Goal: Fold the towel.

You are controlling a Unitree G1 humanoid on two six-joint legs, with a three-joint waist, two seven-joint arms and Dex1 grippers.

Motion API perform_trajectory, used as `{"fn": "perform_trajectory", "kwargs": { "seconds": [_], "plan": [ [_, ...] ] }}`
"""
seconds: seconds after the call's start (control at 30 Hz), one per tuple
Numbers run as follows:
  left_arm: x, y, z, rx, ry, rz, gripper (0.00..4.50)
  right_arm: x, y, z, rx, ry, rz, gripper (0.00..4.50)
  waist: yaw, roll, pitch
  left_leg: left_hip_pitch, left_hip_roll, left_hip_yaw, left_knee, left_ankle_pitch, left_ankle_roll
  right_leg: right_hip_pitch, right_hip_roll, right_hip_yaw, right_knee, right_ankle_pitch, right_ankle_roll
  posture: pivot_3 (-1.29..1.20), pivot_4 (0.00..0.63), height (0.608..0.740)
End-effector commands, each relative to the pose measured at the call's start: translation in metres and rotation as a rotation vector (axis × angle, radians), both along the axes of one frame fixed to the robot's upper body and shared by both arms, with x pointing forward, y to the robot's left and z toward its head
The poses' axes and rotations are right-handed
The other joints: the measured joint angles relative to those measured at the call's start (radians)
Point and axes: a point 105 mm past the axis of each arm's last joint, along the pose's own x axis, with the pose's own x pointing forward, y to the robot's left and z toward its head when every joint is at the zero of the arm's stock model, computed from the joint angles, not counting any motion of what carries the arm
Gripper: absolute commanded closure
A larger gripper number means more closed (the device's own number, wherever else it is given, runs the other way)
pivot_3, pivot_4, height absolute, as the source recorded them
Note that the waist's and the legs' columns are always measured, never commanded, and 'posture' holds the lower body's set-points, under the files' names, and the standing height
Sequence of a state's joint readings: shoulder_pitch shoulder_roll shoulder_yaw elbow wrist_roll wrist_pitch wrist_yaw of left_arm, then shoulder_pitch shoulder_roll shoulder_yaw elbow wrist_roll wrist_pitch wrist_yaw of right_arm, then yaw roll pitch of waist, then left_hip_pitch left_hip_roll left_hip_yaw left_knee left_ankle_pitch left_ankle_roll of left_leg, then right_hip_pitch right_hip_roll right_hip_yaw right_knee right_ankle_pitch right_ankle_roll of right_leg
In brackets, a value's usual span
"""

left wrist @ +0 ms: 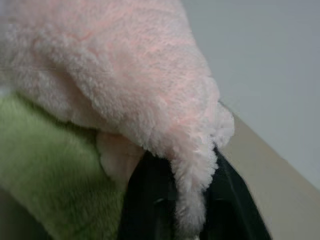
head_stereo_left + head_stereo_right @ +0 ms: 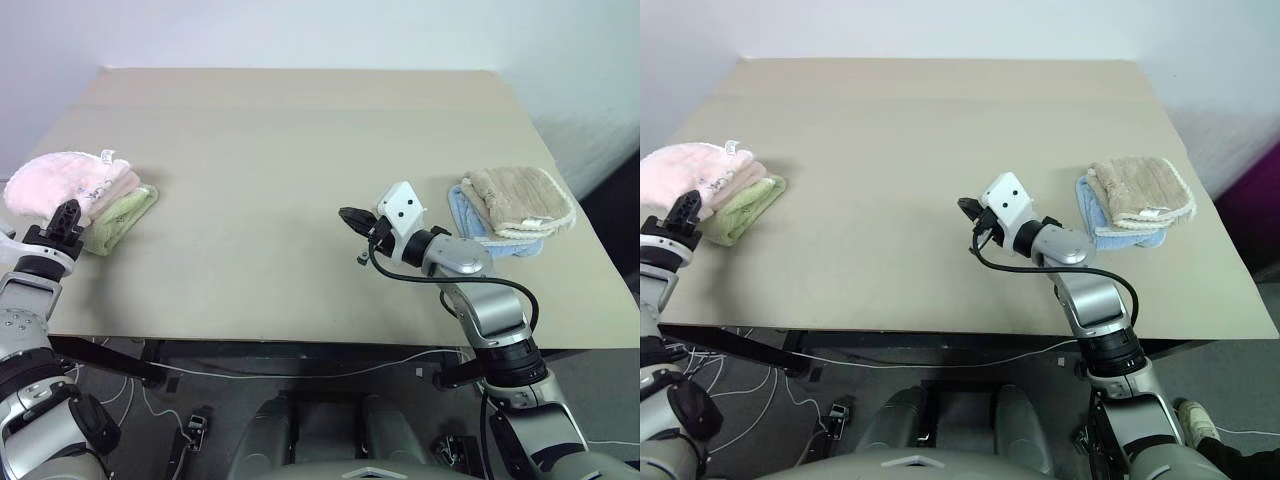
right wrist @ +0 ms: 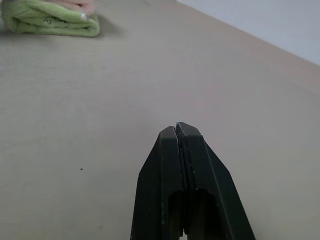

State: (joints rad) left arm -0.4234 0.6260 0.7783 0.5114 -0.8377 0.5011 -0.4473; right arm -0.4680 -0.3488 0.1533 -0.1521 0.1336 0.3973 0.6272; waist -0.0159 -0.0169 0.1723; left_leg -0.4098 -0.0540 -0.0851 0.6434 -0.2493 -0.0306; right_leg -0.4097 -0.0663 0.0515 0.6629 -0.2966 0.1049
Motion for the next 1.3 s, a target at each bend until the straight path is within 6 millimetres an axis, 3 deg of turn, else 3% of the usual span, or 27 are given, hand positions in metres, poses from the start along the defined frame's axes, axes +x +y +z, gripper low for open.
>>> {"fn": "perform_trajectory", "kwargs": {
  "seconds": [0.03,0.3,0.4,0.53,0.63,0.8,0.9,1.13,1.3],
  "plan": [
    [-0.013,0.005,0.017,-0.008,-0.070,0.024,2.62,-0.002,0.006,0.012,0.010,-0.050,0.038,4.50,-0.001,0.000,0.000,0.000,0.000,0.000,0.000,0.000,0.000,0.000,0.000,0.000,0.000,0.000,0.000,0.00,0.150,0.740],
    [-0.034,0.001,0.002,-0.023,-0.034,0.032,0.02,-0.002,0.011,0.012,0.011,-0.048,0.055,4.50,-0.003,0.000,0.000,0.000,0.000,0.000,0.000,0.000,0.000,0.000,0.000,0.000,0.000,0.000,0.000,0.00,0.150,0.740],
    [-0.048,-0.016,-0.009,0.025,0.006,-0.027,0.02,-0.003,0.010,0.011,0.014,-0.044,0.052,4.50,-0.003,0.000,0.000,0.000,0.000,0.001,-0.001,0.000,0.000,0.000,0.000,0.001,0.000,0.000,0.000,0.00,0.150,0.740],
    [-0.055,-0.055,-0.003,0.126,-0.009,-0.140,0.02,-0.002,0.006,0.009,0.020,-0.031,0.037,4.50,0.005,0.000,0.000,0.000,0.000,0.000,-0.001,0.000,0.000,0.001,0.000,0.001,-0.001,0.000,0.000,0.00,0.150,0.740],
    [-0.045,-0.080,-0.001,0.239,0.018,-0.201,0.02,0.000,0.005,0.008,0.026,-0.026,0.024,4.50,0.011,-0.001,-0.001,0.000,0.000,-0.002,0.000,0.000,0.000,0.002,-0.001,-0.001,-0.001,0.000,0.000,0.00,0.150,0.740],
    [-0.017,-0.118,-0.004,0.600,0.063,-0.295,0.02,0.006,-0.009,0.007,0.056,-0.011,-0.033,4.50,0.003,-0.001,-0.001,0.001,-0.001,-0.001,-0.001,0.000,0.000,0.002,0.000,-0.001,-0.002,0.000,0.000,0.00,0.150,0.740],
    [-0.006,-0.132,-0.005,0.753,0.043,-0.327,0.02,0.010,-0.017,0.003,0.063,0.000,-0.074,4.50,-0.001,0.000,-0.001,0.001,0.000,0.000,-0.002,0.000,0.000,0.001,0.000,0.000,-0.002,0.000,0.000,0.00,0.150,0.740],
    [0.013,-0.159,-0.011,0.887,-0.006,-0.395,0.02,0.015,-0.026,-0.007,0.110,0.032,-0.147,4.50,0.000,0.000,0.000,0.001,0.000,0.001,-0.002,0.000,0.000,0.001,0.000,0.000,-0.002,0.000,0.000,0.00,0.150,0.740],
    [0.015,-0.165,-0.012,0.862,-0.024,-0.430,0.02,0.011,-0.025,-0.009,0.130,0.031,-0.164,4.50,0.000,0.000,0.000,0.001,0.000,0.001,-0.002,0.000,0.000,0.001,0.000,0.000,-0.001,0.000,0.000,0.00,0.150,0.740]
  ]
}}
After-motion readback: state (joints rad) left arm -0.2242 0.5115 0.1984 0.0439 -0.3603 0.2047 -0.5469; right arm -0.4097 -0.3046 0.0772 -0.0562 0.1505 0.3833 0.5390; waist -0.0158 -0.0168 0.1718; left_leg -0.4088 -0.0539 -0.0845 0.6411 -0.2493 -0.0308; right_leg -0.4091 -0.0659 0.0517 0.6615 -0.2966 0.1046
